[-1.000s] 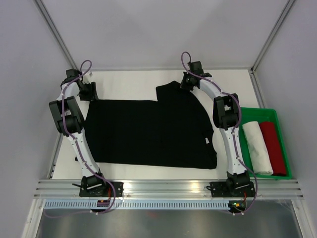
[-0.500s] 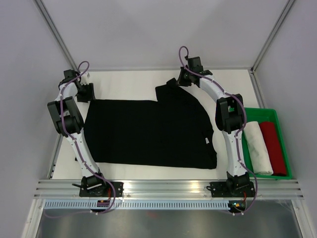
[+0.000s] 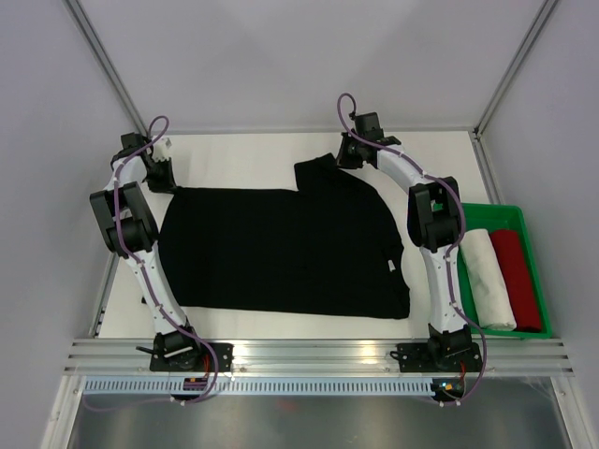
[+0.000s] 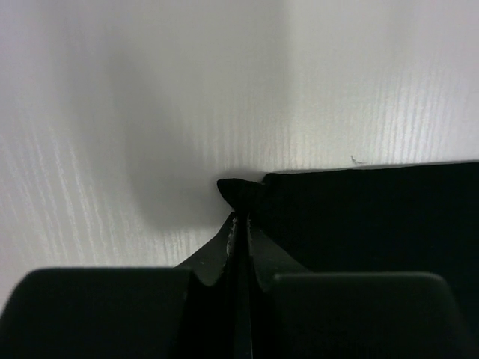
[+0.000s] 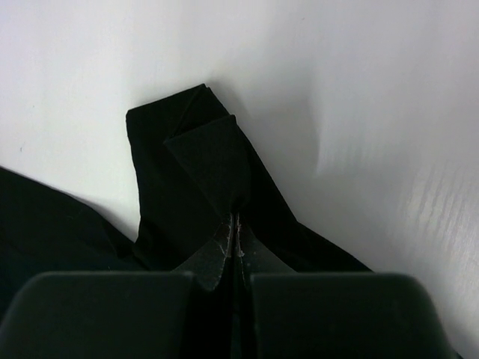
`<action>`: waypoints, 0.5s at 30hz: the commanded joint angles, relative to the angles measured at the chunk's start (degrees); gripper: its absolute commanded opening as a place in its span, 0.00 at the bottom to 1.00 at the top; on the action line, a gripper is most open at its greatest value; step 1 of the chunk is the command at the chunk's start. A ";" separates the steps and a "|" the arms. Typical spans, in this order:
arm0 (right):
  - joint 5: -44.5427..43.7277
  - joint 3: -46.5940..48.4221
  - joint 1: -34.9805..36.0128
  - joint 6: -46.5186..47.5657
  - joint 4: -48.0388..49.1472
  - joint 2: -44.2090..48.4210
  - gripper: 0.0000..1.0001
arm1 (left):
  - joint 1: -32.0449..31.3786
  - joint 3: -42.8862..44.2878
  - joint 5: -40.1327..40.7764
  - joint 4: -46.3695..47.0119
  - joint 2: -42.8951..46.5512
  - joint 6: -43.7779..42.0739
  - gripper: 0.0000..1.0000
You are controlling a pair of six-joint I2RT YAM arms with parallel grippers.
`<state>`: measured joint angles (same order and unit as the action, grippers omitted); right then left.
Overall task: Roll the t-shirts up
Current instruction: Fold the tshirt
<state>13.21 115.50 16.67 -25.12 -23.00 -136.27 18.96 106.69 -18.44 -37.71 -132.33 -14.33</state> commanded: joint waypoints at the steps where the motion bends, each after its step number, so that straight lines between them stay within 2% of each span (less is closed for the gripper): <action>1: 0.06 -1.07 0.30 1.22 1.91 4.87 0.00 | 0.11 -0.52 -3.70 -1.40 -1.53 0.45 0.09; 3: 0.15 -1.68 0.30 1.48 1.91 5.75 0.00 | 0.20 -0.87 -5.20 -1.22 -0.48 -0.09 0.02; 7: 1.11 -3.26 0.30 1.66 2.44 7.85 0.00 | 0.20 -2.19 -6.88 0.52 2.42 -1.84 0.02; 15: 1.47 -11.08 0.21 2.80 4.11 13.83 0.00 | 0.20 -11.85 -9.25 6.86 11.04 -7.98 0.02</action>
<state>13.74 106.59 16.67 -23.79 -21.34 -127.28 18.94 97.34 -24.62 -34.35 -127.13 -17.17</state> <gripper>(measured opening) 0.006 0.033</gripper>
